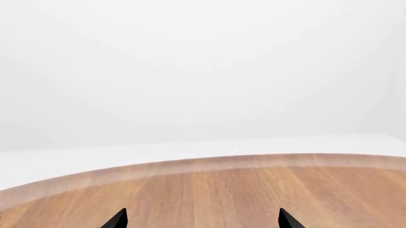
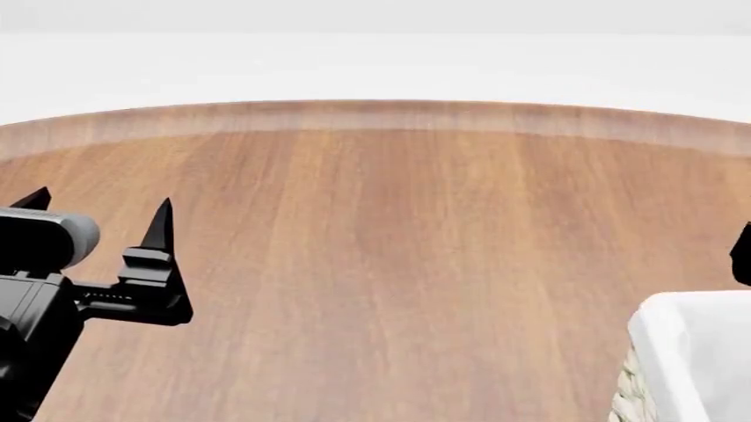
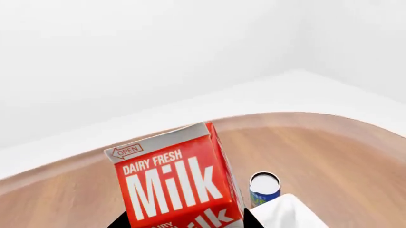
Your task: Pick the milk and place it in the basket.
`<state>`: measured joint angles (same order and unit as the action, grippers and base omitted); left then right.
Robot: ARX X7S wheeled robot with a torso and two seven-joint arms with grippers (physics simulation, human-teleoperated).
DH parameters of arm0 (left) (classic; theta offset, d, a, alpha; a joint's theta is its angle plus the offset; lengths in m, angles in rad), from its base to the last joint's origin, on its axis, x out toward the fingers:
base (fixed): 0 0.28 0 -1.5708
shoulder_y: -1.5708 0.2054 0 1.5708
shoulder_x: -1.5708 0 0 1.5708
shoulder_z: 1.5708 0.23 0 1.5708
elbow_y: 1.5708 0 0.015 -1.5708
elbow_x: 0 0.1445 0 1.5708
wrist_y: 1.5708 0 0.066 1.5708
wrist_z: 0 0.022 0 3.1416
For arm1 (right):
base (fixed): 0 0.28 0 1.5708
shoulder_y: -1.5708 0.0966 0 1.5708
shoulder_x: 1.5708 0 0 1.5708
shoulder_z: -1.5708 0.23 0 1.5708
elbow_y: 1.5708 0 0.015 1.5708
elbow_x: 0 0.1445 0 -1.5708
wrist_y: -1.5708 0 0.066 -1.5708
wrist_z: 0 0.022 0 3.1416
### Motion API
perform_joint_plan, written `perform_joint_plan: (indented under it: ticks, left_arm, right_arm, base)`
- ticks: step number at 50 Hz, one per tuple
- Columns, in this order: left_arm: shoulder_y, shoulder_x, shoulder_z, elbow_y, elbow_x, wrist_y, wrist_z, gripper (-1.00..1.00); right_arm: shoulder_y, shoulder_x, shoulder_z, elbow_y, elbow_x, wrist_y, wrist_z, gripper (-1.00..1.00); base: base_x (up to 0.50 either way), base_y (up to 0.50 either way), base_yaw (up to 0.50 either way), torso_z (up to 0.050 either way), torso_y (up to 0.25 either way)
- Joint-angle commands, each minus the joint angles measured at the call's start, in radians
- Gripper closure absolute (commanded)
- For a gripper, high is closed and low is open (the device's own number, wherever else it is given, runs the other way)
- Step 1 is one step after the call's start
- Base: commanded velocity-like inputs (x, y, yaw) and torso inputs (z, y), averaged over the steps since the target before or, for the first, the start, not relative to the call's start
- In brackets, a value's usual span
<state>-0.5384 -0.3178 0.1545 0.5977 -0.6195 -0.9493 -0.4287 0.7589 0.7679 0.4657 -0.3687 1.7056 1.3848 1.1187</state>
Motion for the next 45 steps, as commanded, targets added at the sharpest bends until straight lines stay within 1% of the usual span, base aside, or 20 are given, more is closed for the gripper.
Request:
perform_joint_plan:
  ticks: [1,13,20,25,35,40,45]
  left_arm:
    - [0.01,0.015,-0.015,0.006,0.02,0.005,0.02,-1.0]
    - [0.012,0.014,-0.003,0.006,0.02,0.01,0.016,-1.0]
    - [0.005,0.014,-0.002,0.005,0.016,0.007,0.011,-1.0]
    - [0.006,0.013,0.003,0.007,0.015,0.008,0.009,-1.0]
    - [0.007,0.009,0.004,0.003,0.014,0.014,0.007,-1.0]
    - [0.011,0.007,0.009,-0.007,0.019,0.025,0.009,-1.0]
    - [0.012,0.005,0.008,-0.008,0.017,0.028,0.008,-1.0]
  right_arm:
    - [-0.119,0.002,0.159,-0.037,-0.102,-0.049,-0.142,1.0]
    - [-0.183,-0.038,0.153,-0.028,-0.224,-0.095,-0.265,1.0]
    - [-0.216,-0.05,0.15,-0.017,-0.278,-0.121,-0.308,1.0]
    - [-0.224,-0.067,0.167,0.031,-0.234,-0.106,-0.232,1.0]
    - [-0.258,-0.081,0.211,0.065,-0.209,-0.115,-0.186,1.0]
    - [-0.27,-0.084,0.213,0.067,-0.224,-0.126,-0.203,1.0]
    - [-0.301,-0.094,0.205,0.073,-0.287,-0.157,-0.266,1.0]
  base:
    - [0.0,0.0,0.0,0.0,0.0]
    - [0.0,0.0,0.0,0.0,0.001]
    - [0.0,0.0,0.0,0.001,0.001]
    - [0.0,0.0,0.0,0.0,0.002]
    - [0.0,0.0,0.0,0.0,0.001]
    - [0.0,0.0,0.0,0.002,0.002]
    - [0.0,0.0,0.0,0.0,0.0]
